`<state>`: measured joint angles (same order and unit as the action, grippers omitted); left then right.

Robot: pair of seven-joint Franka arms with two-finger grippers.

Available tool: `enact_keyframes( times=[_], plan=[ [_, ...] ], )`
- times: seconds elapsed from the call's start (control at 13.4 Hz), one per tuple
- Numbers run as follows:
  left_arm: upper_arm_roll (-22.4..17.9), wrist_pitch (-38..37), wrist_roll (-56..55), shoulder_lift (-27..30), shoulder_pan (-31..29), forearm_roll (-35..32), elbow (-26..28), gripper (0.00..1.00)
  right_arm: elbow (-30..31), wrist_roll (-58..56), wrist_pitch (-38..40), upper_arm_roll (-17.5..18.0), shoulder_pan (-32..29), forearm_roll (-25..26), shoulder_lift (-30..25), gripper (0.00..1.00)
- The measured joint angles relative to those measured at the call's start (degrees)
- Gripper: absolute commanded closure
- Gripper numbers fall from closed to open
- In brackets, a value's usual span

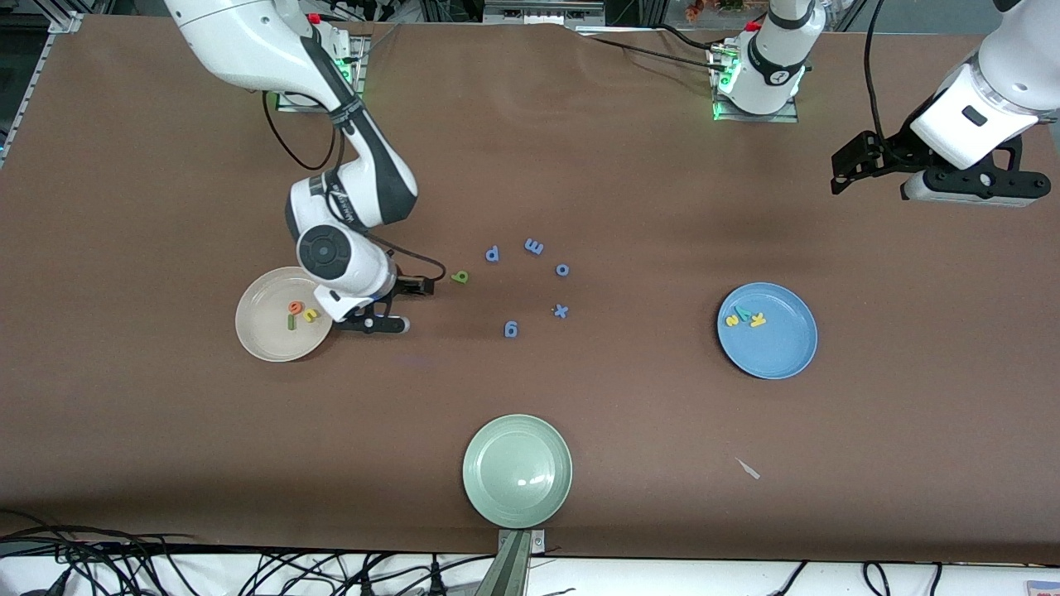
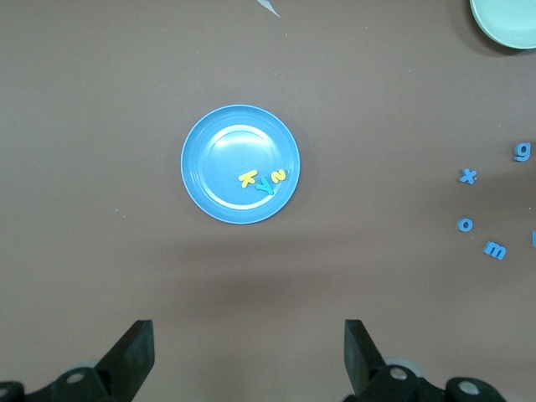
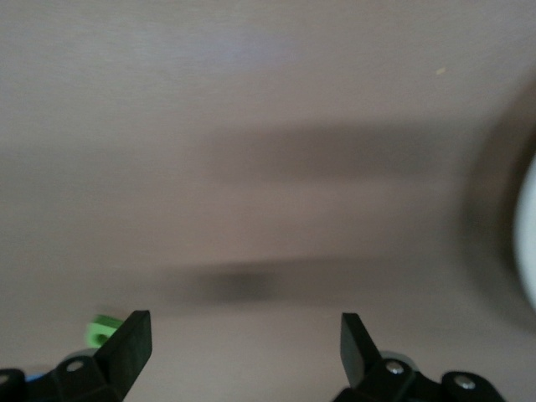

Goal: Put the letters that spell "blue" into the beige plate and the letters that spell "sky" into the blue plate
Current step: 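Reach and grasp the green a with the right gripper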

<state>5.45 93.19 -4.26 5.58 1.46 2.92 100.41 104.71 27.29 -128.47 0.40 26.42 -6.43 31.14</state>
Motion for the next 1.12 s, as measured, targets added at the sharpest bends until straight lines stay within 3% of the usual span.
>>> enact_keyframes(
  times=[0.3,0.75,1.12],
  plan=[
    [-0.52,-0.04,0.00,-0.53,0.39,-0.01,-0.81,0.00,0.34,10.31,-4.24,0.22,4.97,0.00,0.76,0.00],
    [-0.50,-0.09,0.00,-2.02,0.90,-0.01,-3.23,0.00,1.70,16.31,-10.46,0.25,8.46,0.00,3.62,0.01],
    [-0.49,-0.12,0.03,-2.12,1.01,-0.01,-3.54,0.00,1.79,17.63,-11.40,0.26,9.28,0.00,4.79,0.20]
  ],
)
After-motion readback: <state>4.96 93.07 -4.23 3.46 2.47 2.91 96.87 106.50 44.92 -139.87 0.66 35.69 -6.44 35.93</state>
